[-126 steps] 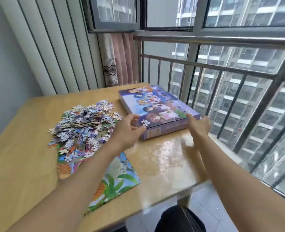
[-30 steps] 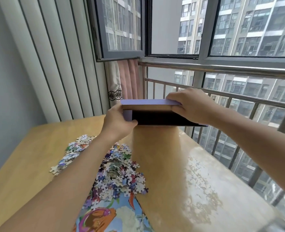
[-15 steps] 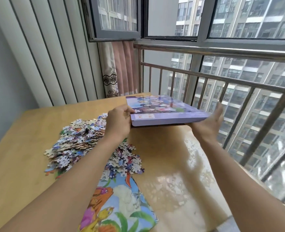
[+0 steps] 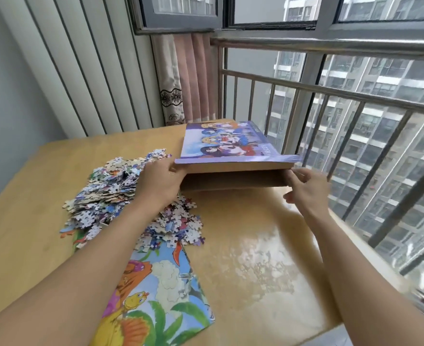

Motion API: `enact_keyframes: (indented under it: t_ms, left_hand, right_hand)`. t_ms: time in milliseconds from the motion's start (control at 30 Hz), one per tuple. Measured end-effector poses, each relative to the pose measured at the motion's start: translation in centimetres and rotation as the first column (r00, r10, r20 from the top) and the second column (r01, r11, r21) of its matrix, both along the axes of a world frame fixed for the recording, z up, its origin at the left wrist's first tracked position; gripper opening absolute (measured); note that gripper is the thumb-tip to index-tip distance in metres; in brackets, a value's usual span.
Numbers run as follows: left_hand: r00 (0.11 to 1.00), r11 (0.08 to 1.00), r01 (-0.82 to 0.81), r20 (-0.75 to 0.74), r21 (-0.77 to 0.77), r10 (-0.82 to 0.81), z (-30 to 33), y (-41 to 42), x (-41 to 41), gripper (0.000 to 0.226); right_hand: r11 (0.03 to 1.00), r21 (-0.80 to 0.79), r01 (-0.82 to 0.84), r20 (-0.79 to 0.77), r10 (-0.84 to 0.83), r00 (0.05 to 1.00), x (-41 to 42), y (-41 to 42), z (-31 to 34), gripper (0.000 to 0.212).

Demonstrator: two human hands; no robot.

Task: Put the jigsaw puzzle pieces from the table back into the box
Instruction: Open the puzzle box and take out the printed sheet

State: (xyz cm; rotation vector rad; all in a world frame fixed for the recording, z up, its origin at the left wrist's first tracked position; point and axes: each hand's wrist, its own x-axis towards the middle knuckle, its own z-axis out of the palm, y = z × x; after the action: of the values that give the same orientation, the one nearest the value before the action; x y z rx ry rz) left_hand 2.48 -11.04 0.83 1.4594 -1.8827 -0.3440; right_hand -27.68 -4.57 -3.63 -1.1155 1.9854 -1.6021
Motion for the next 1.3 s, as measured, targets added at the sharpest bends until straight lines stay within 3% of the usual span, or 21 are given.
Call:
enact_keyframes:
  t_ms: [100,167,200,267,367,467,567,667,733,800,900,933,1000,1067,1100,1300]
  left_hand:
    - [0.997,0.993,-0.020,0.077,0.113,0.011,-0.4,0.1,-0.1,0.031]
    - [0.986,0.991,0.021,0.161,0.131,-0.043,-0.2,1.0,-0.4,0.032]
    - [0.976,0.992,0.046,0.207,0.117,-0.069,0.0,1.4,-0.6,0.033]
    - [0.969,0.993,0.082,0.228,0.086,-0.099,-0.4,2.9,-0.3,0.038]
    - [0.983,0.990,0.101,0.141,0.098,-0.114,-1.6,6.4,2.2,0.054]
    - [0.999,0.999,0.005,0.046,0.035,-0.006,-2.0,10.0,6.0,0.049]
    - [0.964,0.965,-0.262,0.054,0.027,0.260,-2.6,13.9,10.8,0.049]
    - [0.927,0.888,-0.367,0.184,0.276,0.326,-4.2,17.4,13.7,0.063]
    - [0.946,0.864,-0.321,0.090,0.388,0.311,-5.0,18.8,14.2,0.057]
    - [0.935,0.860,-0.230,-0.141,0.455,0.325,-5.3,19.1,14.2,0.056]
    - [0.795,0.844,-0.114,-0.462,0.524,0.394,-5.2,18.7,14.6,0.070]
    - [0.793,0.844,-0.142,-0.451,0.517,0.409,-5.3,18.6,14.8,0.068]
    - [0.876,0.847,-0.272,-0.247,0.456,0.414,-5.5,18.6,16.0,0.061]
    - [0.936,0.872,-0.330,0.003,0.363,0.353,-5.8,19.2,16.8,0.070]
    - [0.948,0.890,-0.313,0.055,0.332,0.313,-6.0,19.4,17.1,0.078]
    - [0.993,0.961,-0.121,0.046,0.249,0.112,-7.1,20.6,16.6,0.100]
  right_hand:
    - [0.991,0.135,-0.012,-0.086,0.024,0.996,-0.5,0.4,-0.1,0.017]
    - [0.969,0.232,0.086,-0.173,-0.046,0.984,-0.7,1.6,0.6,0.043]
    - [0.959,0.227,0.166,-0.230,-0.113,0.967,-0.5,2.4,1.2,0.055]
    - [0.964,0.146,0.223,-0.296,-0.172,0.939,2.1,5.4,2.3,0.054]
    - [0.984,0.169,-0.063,-0.284,0.110,0.953,9.7,9.8,2.5,0.032]
    - [0.874,0.359,-0.328,-0.318,0.445,0.838,16.3,11.9,0.9,0.041]
    - [0.870,0.405,-0.281,-0.427,0.452,0.783,19.8,12.9,-0.3,0.047]
    - [0.877,0.374,-0.301,-0.378,0.441,0.814,21.8,13.6,-0.2,0.049]
    - [0.861,0.393,-0.322,-0.313,0.455,0.834,22.8,13.9,0.1,0.049]
    - [0.849,0.411,-0.331,-0.244,0.453,0.858,23.2,13.7,0.5,0.042]
    - [0.832,0.438,-0.341,-0.158,0.445,0.882,23.4,13.1,1.0,0.035]
    - [0.819,0.458,-0.345,-0.147,0.453,0.879,23.3,12.9,1.1,0.039]
    - [0.791,0.523,-0.316,-0.194,0.472,0.860,23.4,12.4,1.7,0.055]
    - [0.784,0.559,-0.270,-0.282,0.486,0.827,23.2,12.3,2.1,0.054]
    - [0.777,0.566,-0.275,-0.285,0.498,0.819,23.2,12.2,2.4,0.055]
    - [0.710,0.612,-0.348,-0.143,0.531,0.835,22.3,10.2,2.6,0.061]
